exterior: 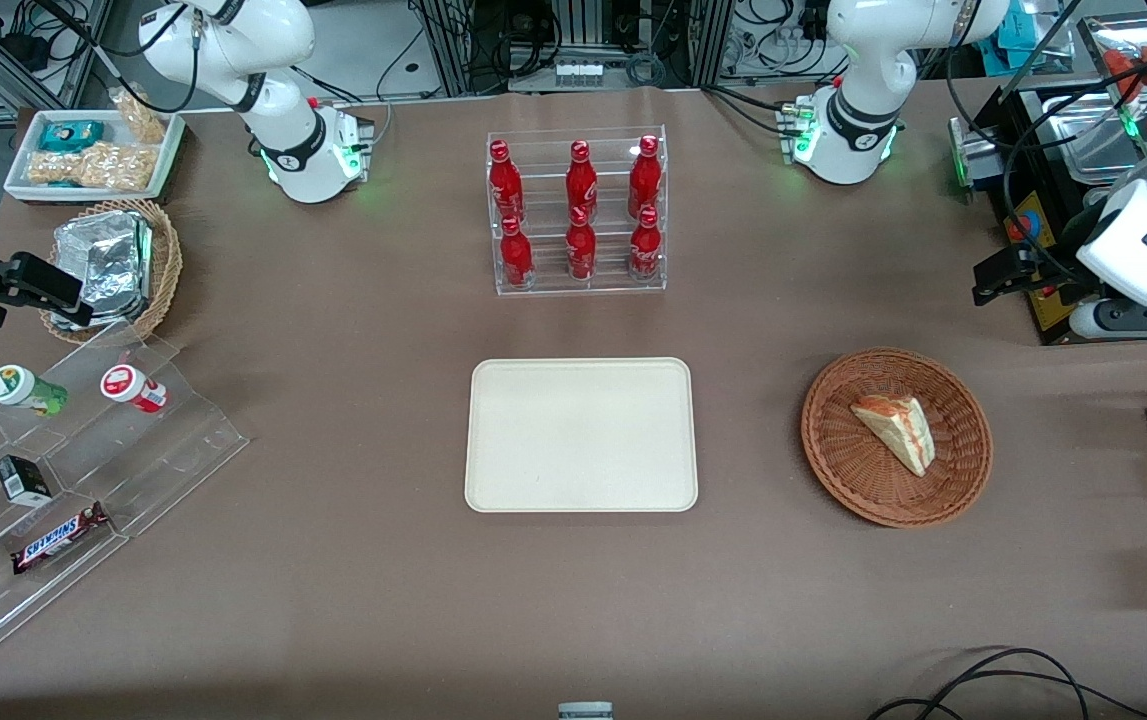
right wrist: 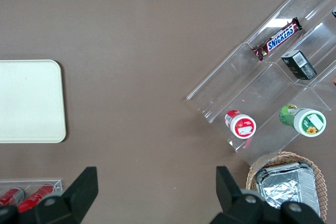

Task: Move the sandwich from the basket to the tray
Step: 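Move the left gripper from rest toward the woven basket, then lower the left gripper over the wrapped sandwich and close on it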

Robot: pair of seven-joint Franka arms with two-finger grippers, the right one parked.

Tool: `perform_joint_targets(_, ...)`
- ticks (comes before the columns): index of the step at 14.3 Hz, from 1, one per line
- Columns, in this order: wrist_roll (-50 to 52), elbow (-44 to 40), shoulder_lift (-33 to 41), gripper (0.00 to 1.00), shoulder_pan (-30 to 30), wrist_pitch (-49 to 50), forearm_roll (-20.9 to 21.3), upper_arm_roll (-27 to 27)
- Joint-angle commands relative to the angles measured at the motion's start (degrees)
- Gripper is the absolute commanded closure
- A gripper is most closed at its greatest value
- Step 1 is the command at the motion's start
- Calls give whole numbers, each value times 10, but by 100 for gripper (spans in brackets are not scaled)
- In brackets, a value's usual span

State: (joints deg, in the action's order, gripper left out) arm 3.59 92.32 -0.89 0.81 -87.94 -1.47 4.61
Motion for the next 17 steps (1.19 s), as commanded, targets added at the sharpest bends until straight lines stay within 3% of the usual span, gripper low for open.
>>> perform_joint_targets(1, -9, -7, -9, 0, -5, 14, -2, -5)
perform_joint_targets(6, 18, 59, -35, 0, -3, -13, -1, -7)
perform_joint_targets(10, 62, 213, -53, 0, -4, -229, 44, -7)
perform_joint_targets(13, 163, 309, -65, 0, -3, -402, 44, -7)
perform_joint_targets(17, 377, 299, -111, 0, 0, -448, 36, -7)
